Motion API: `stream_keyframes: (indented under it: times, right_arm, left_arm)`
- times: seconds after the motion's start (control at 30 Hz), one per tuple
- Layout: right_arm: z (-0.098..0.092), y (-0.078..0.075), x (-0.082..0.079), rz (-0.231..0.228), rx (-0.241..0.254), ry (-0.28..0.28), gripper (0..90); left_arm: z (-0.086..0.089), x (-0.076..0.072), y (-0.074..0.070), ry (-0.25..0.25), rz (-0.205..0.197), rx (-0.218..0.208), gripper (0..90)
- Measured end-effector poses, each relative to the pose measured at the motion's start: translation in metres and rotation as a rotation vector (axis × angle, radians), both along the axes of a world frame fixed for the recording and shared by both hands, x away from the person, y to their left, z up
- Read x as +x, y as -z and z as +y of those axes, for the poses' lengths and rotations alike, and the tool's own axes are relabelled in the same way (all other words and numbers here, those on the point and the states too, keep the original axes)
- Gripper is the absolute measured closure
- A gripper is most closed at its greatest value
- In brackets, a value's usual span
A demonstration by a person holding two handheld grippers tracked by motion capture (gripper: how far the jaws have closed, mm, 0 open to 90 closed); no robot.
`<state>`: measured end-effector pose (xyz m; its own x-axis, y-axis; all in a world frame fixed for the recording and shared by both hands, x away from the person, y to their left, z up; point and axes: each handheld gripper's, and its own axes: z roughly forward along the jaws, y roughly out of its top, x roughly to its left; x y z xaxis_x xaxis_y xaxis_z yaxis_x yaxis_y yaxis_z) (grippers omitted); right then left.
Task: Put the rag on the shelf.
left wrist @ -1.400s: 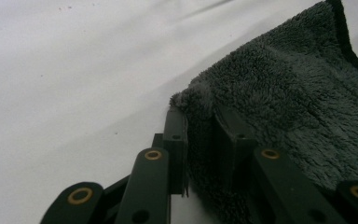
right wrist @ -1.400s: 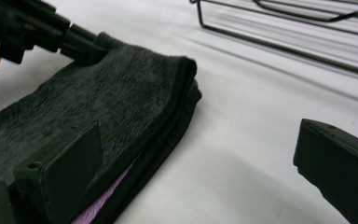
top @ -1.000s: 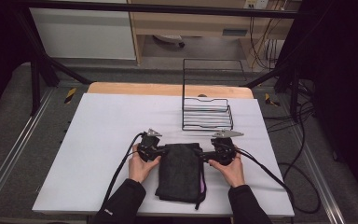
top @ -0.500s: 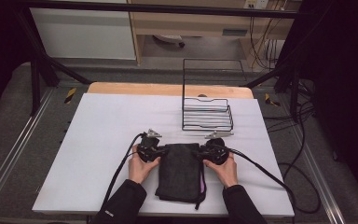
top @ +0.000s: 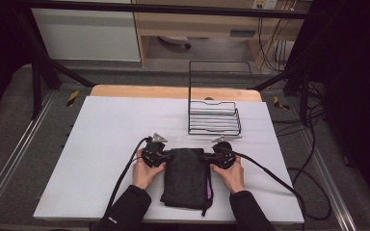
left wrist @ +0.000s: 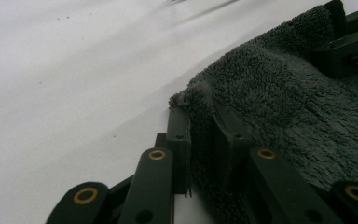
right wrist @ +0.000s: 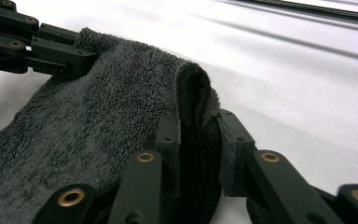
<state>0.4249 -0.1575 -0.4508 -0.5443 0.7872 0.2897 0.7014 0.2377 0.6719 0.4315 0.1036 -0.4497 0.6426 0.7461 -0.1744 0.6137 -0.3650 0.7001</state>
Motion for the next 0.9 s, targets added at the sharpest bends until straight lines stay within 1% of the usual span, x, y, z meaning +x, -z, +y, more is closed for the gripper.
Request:
stream_keyframes:
  times: [0.1,0.3,0.4,0.67,0.7,0.77,0.8,0.9]
  right_arm:
    - [0.000,-0.001,0.000,0.000,0.001,0.004,75.8]
    - [0.000,-0.003,-0.002,-0.005,-0.001,0.010,77.0]
    - [-0.001,-0.006,-0.004,-0.019,0.003,0.012,77.3]
    - [-0.003,-0.015,-0.010,-0.048,0.030,0.016,77.5]
    - [-0.002,-0.018,-0.012,-0.064,0.024,0.012,77.6]
    - [-0.001,-0.020,-0.013,-0.071,0.022,0.010,77.6]
    - [-0.001,-0.022,-0.014,-0.085,0.025,0.006,77.7]
    - [-0.002,-0.025,-0.016,-0.094,0.035,0.007,77.7]
  left_arm:
    - [0.002,0.000,0.000,-0.003,0.006,-0.017,77.9]
    - [0.004,0.001,-0.001,0.002,0.014,-0.037,79.7]
    - [0.006,0.000,-0.004,-0.003,0.013,-0.048,80.5]
    - [0.013,-0.006,-0.017,0.000,-0.018,-0.104,81.1]
    - [0.014,-0.007,-0.018,0.000,-0.020,-0.107,81.1]
    - [0.015,-0.009,-0.021,0.005,-0.028,-0.113,81.1]
    - [0.015,-0.010,-0.022,0.006,-0.032,-0.116,81.2]
    - [0.016,-0.013,-0.027,0.012,-0.048,-0.122,81.2]
